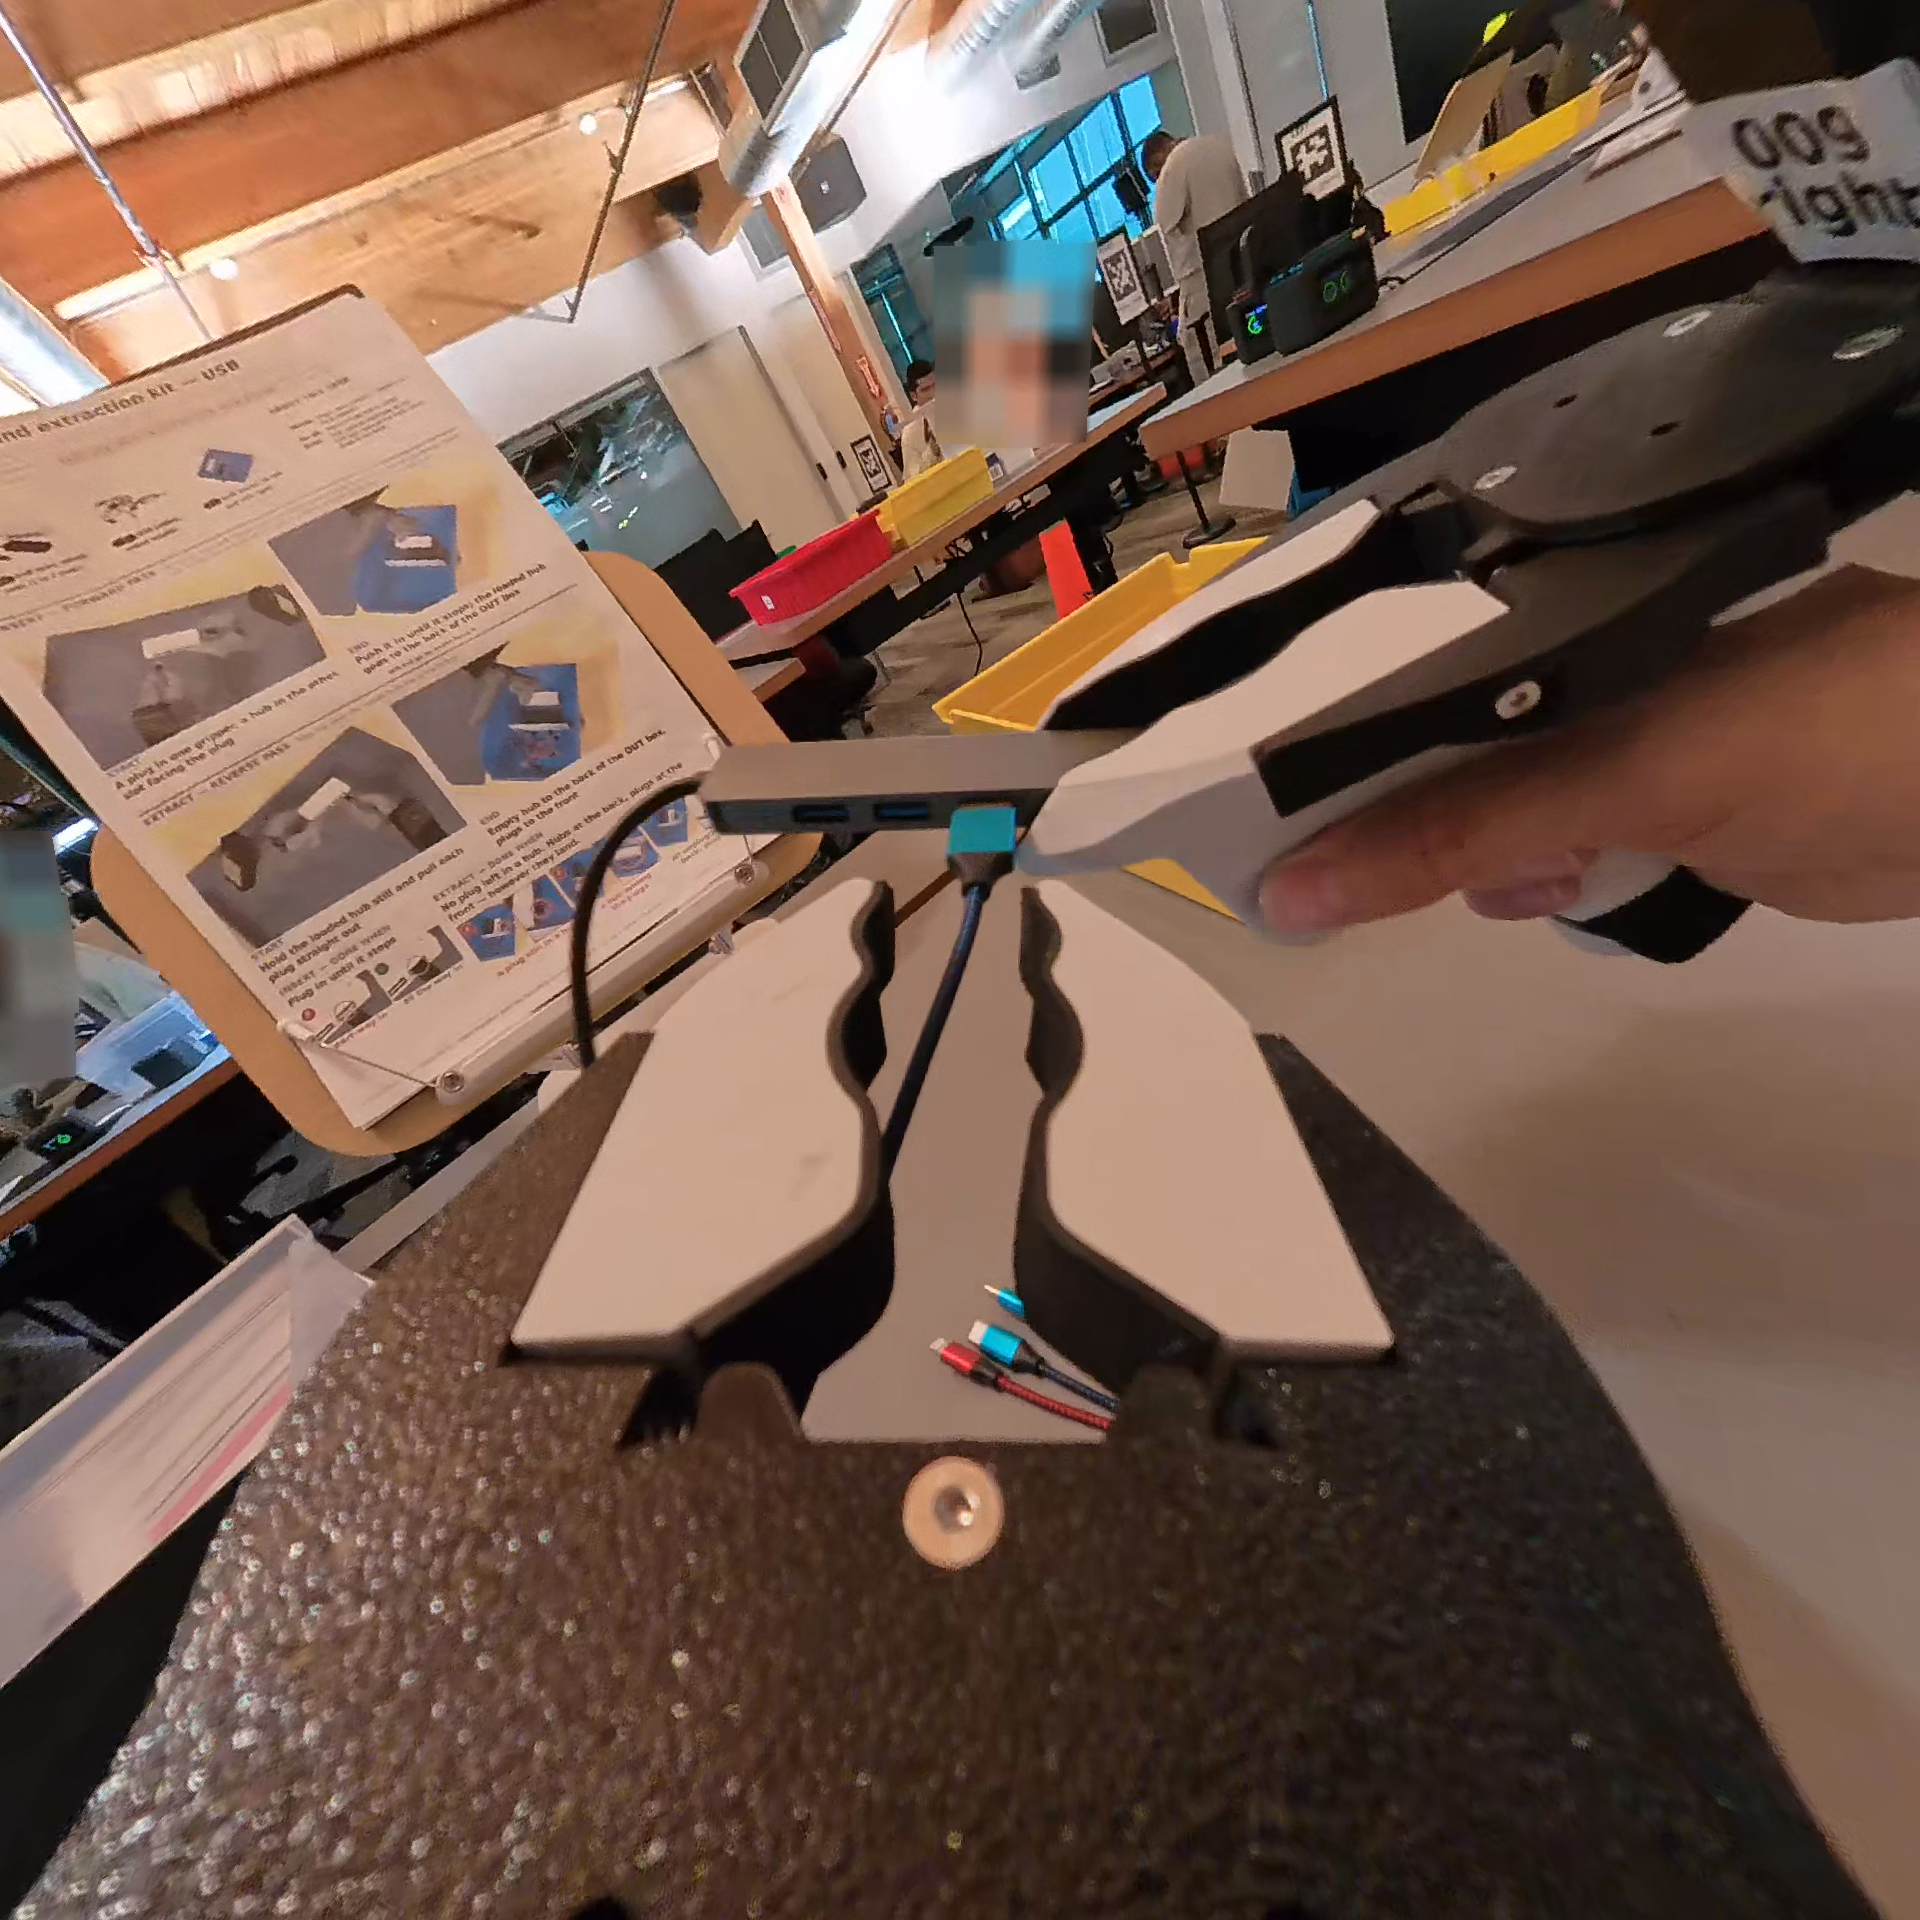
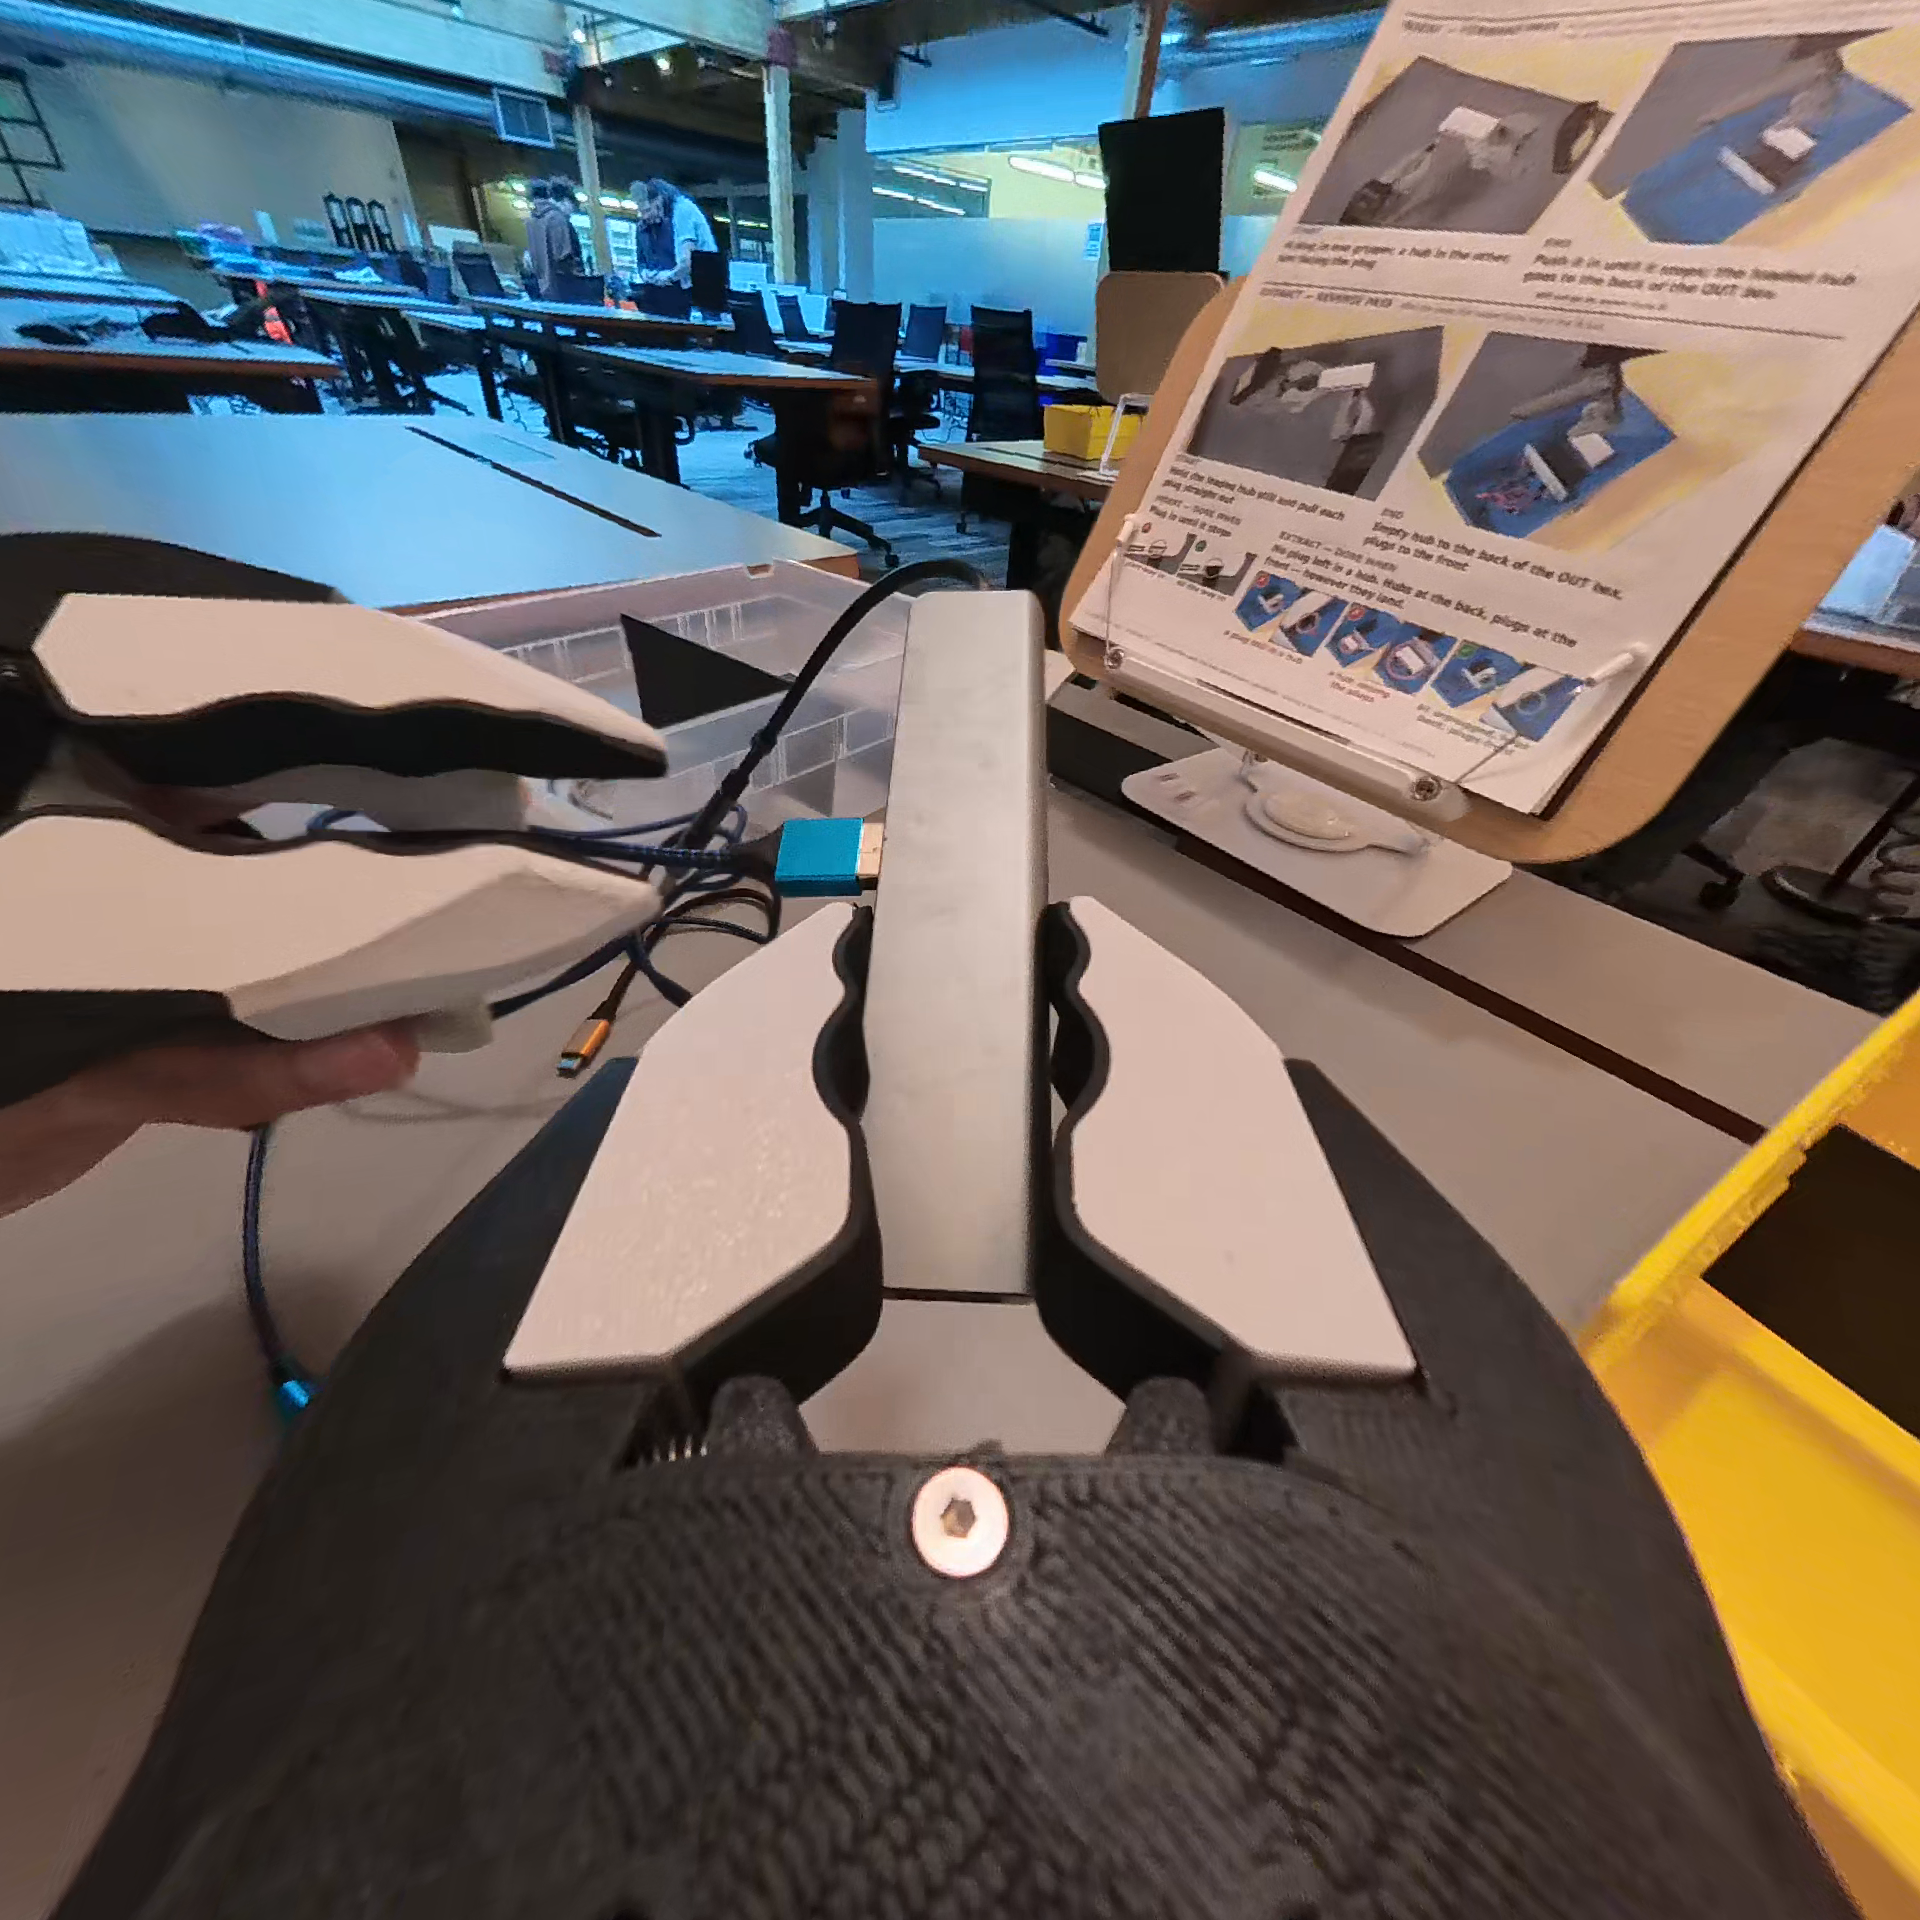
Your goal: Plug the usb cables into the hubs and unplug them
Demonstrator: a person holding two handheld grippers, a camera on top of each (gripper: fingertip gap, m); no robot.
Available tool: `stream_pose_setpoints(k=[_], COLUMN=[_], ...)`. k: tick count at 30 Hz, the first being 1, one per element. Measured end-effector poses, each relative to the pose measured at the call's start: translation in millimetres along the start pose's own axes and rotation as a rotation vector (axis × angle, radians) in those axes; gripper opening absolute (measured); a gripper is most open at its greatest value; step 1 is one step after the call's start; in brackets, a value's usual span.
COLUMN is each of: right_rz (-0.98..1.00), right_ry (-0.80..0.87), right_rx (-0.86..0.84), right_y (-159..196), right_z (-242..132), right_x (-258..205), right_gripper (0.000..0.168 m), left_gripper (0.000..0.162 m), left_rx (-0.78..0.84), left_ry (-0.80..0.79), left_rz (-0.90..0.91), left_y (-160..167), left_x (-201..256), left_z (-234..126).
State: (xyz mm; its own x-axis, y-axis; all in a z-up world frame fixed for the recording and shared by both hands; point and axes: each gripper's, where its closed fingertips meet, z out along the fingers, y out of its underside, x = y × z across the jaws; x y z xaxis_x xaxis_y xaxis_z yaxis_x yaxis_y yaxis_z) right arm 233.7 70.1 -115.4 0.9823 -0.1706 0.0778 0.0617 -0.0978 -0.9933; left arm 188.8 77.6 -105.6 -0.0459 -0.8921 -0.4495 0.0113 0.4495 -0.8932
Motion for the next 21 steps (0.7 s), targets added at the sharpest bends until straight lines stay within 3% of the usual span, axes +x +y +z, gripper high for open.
stream_pose_setpoints(k=[5,13,21], right_rz=[-0.048,-0.02,-0.012], right_ry=[-0.022,-0.021,-0.038], right_rx=[0.0,0.009,0.014], right_y=[-4.0,-4.1,-3.6], right_z=[4.4,3.7,6.0], right_x=[-16.8,-13.8,-18.7], right_gripper=[0.032,0.032,0.032], left_gripper=[0.011,0.012,0.007], left_rx=[-0.008,-0.05,0.025], left_ry=[-0.019,-0.024,0.002], left_rz=[0.014,-0.023,-0.078], left_y=[-0.5,9.4,4.8], left_x=[1.0,-2.4,-1.7], left_z=[6.6,4.8,-0.1])
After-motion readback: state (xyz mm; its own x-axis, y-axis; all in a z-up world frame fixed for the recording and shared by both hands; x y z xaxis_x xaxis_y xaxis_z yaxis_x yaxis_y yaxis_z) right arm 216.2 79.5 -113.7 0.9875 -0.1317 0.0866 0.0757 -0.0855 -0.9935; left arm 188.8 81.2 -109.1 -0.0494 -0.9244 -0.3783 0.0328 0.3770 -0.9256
